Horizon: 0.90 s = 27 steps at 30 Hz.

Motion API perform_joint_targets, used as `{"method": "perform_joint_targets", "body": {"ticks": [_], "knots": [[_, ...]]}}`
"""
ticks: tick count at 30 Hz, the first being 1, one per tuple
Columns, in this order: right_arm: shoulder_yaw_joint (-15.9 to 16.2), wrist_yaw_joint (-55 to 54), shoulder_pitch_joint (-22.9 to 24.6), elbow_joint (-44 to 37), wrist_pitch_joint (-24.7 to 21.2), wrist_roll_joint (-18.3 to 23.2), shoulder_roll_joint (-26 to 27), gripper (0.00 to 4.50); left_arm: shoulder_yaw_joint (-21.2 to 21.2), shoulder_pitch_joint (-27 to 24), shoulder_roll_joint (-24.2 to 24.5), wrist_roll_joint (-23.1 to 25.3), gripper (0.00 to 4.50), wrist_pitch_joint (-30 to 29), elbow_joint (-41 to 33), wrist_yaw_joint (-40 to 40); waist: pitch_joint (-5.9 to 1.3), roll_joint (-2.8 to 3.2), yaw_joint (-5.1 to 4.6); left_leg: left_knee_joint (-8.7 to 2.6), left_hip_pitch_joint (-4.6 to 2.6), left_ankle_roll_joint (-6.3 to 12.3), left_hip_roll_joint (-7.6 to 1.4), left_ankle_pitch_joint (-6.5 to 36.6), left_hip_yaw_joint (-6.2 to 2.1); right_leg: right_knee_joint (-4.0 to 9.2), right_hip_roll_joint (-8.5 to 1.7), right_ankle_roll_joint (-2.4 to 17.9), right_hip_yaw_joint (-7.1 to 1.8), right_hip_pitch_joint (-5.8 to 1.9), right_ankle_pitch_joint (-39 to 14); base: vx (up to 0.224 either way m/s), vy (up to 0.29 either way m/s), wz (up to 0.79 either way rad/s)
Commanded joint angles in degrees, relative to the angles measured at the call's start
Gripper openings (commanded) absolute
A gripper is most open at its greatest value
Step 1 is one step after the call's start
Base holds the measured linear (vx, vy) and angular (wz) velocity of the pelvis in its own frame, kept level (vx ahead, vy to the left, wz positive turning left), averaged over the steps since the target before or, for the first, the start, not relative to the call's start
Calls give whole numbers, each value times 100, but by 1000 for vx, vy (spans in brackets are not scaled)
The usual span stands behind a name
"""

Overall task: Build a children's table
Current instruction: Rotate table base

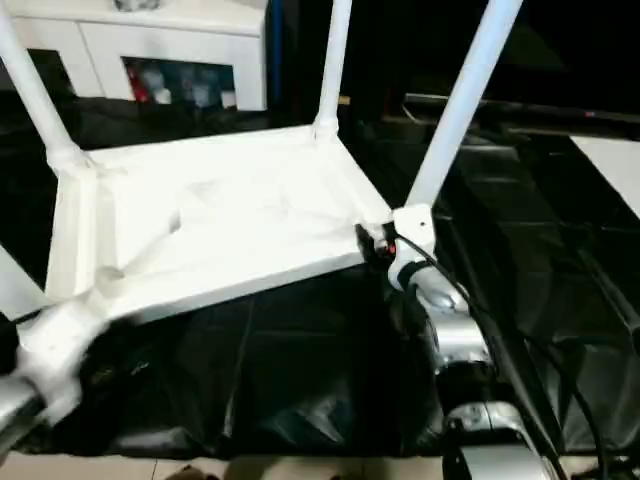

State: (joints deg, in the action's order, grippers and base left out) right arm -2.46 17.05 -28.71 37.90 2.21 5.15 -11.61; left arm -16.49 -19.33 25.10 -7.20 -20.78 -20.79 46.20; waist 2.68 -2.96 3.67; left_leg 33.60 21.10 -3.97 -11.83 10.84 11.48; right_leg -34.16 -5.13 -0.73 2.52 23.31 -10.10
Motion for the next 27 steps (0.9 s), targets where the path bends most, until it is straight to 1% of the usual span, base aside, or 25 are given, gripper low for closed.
{"method": "perform_joint_targets", "body": {"ticks": [1, 2, 3, 4, 5, 6, 8, 9, 10, 11, 12, 13, 14, 15, 16, 17, 18, 19, 21, 22, 23, 24, 25, 26, 27], "knots": [[-88, 276, 176, -122, 37, 177, -66, 356, -556, -233, 181, -478, 343, 132, -137, 380, -275, 78, -13, -472, -74, -7, -122, 1840, -70, 375, -151, 836, -176, -139, -1523, 0, 0, 0], [-78, 406, 232, -190, 3, 245, -67, 356, -738, -305, 223, -624, 343, 144, -121, 495, -267, 79, -20, -471, -91, 12, -117, 1906, -66, 386, -133, 798, -182, -121, -1543, 0, 0, 0], [-58, 457, 273, -244, -7, 256, -77, 356, -839, -344, 272, -689, 349, 154, -106, 589, -260, 83, -28, -477, -90, 3, -122, 1951, -69, 386, -126, 791, -184, -118, -1548, 0, 0, 0], [4, 634, 396, -411, -54, 300, -110, 356, -1155, -461, 427, -898, 353, 153, -48, 863, -257, 82, -24, -481, -113, -17, -125, 2049, -74, 399, -120, 788, -181, -102, -1594, 0, 0, 0], [28, 697, 440, -470, -71, 311, -127, 356, -1267, -506, 492, -975, 360, 139, -30, 959, -253, 76, -25, -494, -95, -16, -124, 2089, -82, 396, -123, 771, -187, -113, -1640, 0, 0, 0], [69, 868, 554, -642, -102, 365, -171, 356, -1488, -554, 615, -1089, 383, 172, 84, 1114, -246, 66, -34, -506, -86, -25, -125, 2127, -91, 399, -122, 755, -189, -121, -1704, 0, 0, 0], [93, 1009, 639, -769, -142, 412, -207, 356, -1632, -597, 714, -1187, 394, 194, 152, 1179, -239, 70, -29, -501, -109, -16, -122, 2205, -83, 411, -120, 741, -201, -93, -1774, 0, 0, 0], [122, 1151, 736, -923, -233, 463, -251, 356, -1762, -623, 806, -1265, 402, 184, 199, 1229, -230, 72, -39, -515, -105, -33, -126, 2277, -95, 413, -120, 743, -206, -103, -1843, 0, 0, 0], [185, 1328, 872, -1098, -319, 479, -346, 356, -1892, -608, 888, -1303, 416, 228, 267, 1222, -230, 98, -28, -516, -119, -49, -131, 2305, -99, 417, -119, 741, -212, -98, -1845, 0, 0, 0], [209, 1393, 923, -1162, -349, 484, -381, 356, -1940, -601, 917, -1316, 416, 246, 294, 1220, -223, 91, -26, -517, -120, -54, -132, 2330, -95, 431, -120, 732, -213, -94, -1875, 0, 0, 0], [239, 1437, 1003, -1239, -448, 465, -442, 356, -2012, -561, 952, -1336, 427, 260, 351, 1195, -217, 128, -19, -522, -132, -76, -133, 2382, -101, 435, -127, 730, -216, -86, -1922, 0, 0, 0], [250, 1449, 1133, -1342, -509, 442, -495, 356, -2085, -493, 1023, -1413, 434, 262, 443, 1174, -212, 111, -25, -522, -128, -93, -121, 2433, -105, 446, -120, 717, -214, -92, -2018, 0, 0, 0], [250, 1439, 1213, -1402, -544, 427, -521, 356, -2124, -448, 1068, -1469, 439, 255, 500, 1163, -219, 113, -4, -516, -149, -100, -125, 2443, -100, 457, -130, 717, -220, -81, -2037, 0, 0, 0], [273, 1355, 1348, -1464, -567, 335, -559, 356, -2185, -346, 1129, -1524, 445, 261, 618, 1130, -215, 110, -8, -517, -145, -104, -121, 2438, -107, 451, -127, 731, -223, -78, -2045, 0, 0, 0], [278, 1325, 1395, -1478, -557, 309, -563, 356, -2190, -297, 1147, -1505, 445, 275, 666, 1103, -212, 121, -7, -520, -143, -129, -120, 2447, -107, 465, -131, 733, -221, -79, -2073, 0, 0, 0], [274, 1320, 1433, -1501, -557, 293, -564, 356, -2202, -267, 1164, -1504, 445, 285, 703, 1104, -213, 119, -11, -524, -146, -148, -122, 2487, -119, 459, -136, 744, -218, -83, -2112, 0, 0, 0], [262, 1309, 1478, -1548, -610, 294, -555, 356, -2212, -217, 1181, -1519, 445, 261, 742, 1091, -217, 120, -21, -532, -127, -164, -129, 2475, -134, 447, -147, 747, -215, -103, -2108, 0, 0, 0], [260, 1294, 1499, -1571, -642, 282, -554, 356, -2216, -178, 1184, -1528, 445, 265, 769, 1079, -216, 119, -22, -533, -131, -167, -128, 2477, -134, 451, -143, 740, -217, -99, -2113, 0, 0, 0], [238, 1176, 1510, -1557, -781, 243, -521, 356, -2080, 184, 1167, -1526, 445, 292, 926, 915, -226, 114, -25, -525, -156, -184, -116, 2489, -131, 446, -135, 742, -218, -86, -2129, 0, 0, 0], [251, 1152, 1503, -1547, -809, 223, -519, 356, -2014, 307, 1152, -1527, 445, 308, 972, 869, -226, 114, -25, -525, -156, -184, -116, 2489, -131, 446, -135, 742, -218, -86, -2129, 0, 0, 0], [285, 1098, 1466, -1496, -850, 176, -506, 356, -1847, 599, 1104, -1509, 445, 311, 1076, 745, -227, 120, -23, -524, -174, -208, -120, 2483, -133, 445, -142, 767, -217, -75, -2080, 0, 0, 0], [329, 1056, 1413, -1446, -926, 145, -491, 356, -1653, 896, 1042, -1429, 445, 318, 1212, 557, -227, 82, -13, -516, -185, -220, -118, 2484, -123, 442, -139, 768, -215, -70, -2080, 0, 0, 0], [370, 1039, 1370, -1397, -968, 111, -477, 356, -1542, 1062, 1000, -1406, 445, 336, 1312, 498, -231, 95, 1, -512, -202, -236, -116, 2464, -120, 436, -146, 787, -221, -65, -2043, 0, 0, 0], [398, 1032, 1341, -1368, -998, 88, -471, 356, -1473, 1165, 975, -1397, 445, 350, 1376, 468, -230, 92, 0, -515, -180, -239, -107, 2432, -125, 435, -154, 783, -219, -83, -2055, 0, 0, 0], [463, 955, 1190, -1171, -977, 1, -397, 356, -1281, 1517, 824, -1460, 445, 322, 1502, 423, -255, 69, -3, -522, -135, -264, -113, 2249, -140, 407, -178, 763, -213, -140, -1971, 0, 0, 0]]}}
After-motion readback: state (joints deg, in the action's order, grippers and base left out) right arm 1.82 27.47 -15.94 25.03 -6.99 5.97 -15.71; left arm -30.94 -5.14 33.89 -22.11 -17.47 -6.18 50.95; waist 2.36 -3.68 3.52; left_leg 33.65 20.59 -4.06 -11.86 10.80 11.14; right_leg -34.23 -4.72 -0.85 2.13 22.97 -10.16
